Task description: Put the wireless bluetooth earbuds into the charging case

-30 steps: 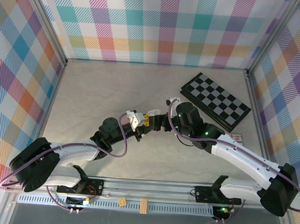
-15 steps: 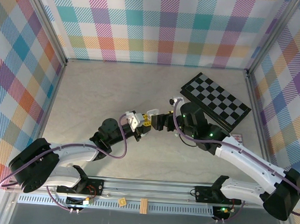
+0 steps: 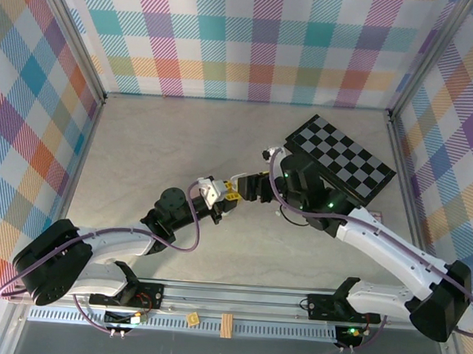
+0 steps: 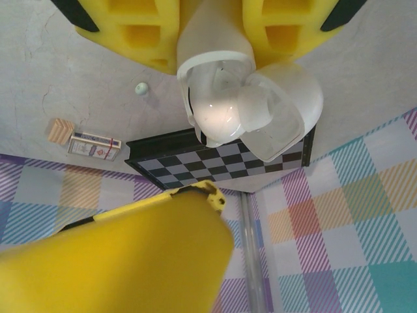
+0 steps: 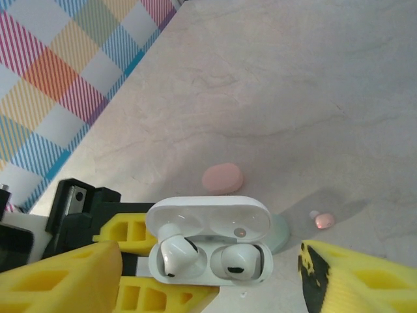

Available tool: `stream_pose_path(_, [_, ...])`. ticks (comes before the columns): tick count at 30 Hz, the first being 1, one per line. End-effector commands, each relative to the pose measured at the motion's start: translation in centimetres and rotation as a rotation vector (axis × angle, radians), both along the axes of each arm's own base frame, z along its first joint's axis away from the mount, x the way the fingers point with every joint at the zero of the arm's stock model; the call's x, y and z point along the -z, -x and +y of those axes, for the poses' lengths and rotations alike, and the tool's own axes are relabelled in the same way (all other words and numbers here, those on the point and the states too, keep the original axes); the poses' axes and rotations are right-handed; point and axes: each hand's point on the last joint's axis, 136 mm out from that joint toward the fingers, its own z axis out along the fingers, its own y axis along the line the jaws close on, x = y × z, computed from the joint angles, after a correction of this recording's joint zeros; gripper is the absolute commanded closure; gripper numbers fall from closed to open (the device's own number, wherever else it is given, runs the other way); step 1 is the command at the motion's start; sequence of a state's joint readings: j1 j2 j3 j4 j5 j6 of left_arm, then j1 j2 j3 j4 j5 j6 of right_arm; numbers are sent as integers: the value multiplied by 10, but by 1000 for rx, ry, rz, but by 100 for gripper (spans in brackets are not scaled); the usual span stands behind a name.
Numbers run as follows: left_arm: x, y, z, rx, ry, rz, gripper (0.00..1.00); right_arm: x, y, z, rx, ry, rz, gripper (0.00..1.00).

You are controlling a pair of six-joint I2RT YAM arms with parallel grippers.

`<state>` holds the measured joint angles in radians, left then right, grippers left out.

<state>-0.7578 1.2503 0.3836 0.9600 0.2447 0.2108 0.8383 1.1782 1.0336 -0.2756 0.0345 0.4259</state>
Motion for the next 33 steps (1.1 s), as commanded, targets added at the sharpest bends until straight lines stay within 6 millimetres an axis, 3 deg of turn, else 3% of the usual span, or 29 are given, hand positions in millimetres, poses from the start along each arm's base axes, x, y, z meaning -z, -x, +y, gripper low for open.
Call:
stream_pose_path(1, [-6, 3, 3, 5, 2, -41, 99, -13, 5, 7, -49, -16, 11, 42])
stream_pose_path(5, [-4, 4, 5, 5, 2, -45, 99, -14, 11, 11, -91, 3, 54, 55])
stream_pose_path(20, [-8, 9, 4, 28, 4, -66, 99, 10, 15, 29, -169, 88, 186, 60])
stream_pose_path(33, [-9, 6, 3, 22, -9, -72, 99, 13, 14, 29, -160, 104, 218, 76])
